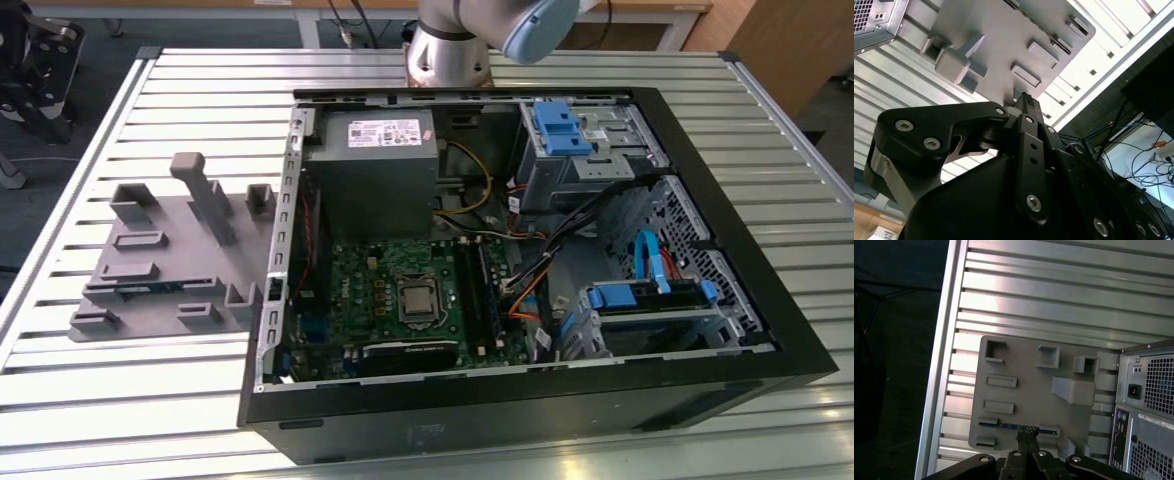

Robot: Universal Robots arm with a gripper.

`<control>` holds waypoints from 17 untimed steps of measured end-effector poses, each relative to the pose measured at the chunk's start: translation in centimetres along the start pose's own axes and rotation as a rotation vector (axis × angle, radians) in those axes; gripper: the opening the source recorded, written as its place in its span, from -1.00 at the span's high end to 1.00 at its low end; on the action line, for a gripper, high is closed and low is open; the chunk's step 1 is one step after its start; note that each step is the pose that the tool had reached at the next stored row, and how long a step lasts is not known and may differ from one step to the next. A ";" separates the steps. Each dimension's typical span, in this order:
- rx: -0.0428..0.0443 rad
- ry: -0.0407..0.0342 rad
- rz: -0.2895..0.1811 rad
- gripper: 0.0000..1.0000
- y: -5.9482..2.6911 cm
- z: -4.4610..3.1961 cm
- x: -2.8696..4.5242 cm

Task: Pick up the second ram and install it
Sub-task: 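Pick up the second ram and move it above second insertion slot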

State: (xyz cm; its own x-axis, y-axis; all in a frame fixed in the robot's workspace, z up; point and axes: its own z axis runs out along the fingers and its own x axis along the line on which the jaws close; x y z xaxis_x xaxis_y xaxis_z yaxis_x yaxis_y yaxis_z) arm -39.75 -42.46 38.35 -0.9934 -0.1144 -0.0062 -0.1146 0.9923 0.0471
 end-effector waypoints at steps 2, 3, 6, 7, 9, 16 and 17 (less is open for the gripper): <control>0.0000 0.0000 -0.002 0.79 0.00 0.00 0.00; -0.0001 0.0001 -0.003 0.79 0.00 0.00 0.00; 0.0000 0.0003 -0.007 0.79 0.00 0.00 0.00; -0.0001 0.0004 -0.008 0.79 0.00 0.00 0.00; -0.0001 0.0004 -0.010 0.79 0.00 0.00 0.00; -0.0002 0.0009 -0.018 0.79 0.00 0.00 0.00; -0.0002 0.0009 -0.020 0.79 0.00 0.00 0.00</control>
State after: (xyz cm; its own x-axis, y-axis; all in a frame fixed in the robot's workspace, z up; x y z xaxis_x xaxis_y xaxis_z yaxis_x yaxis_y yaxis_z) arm -39.75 -42.46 38.35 -0.9910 -0.1339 -0.0062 -0.1341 0.9899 0.0471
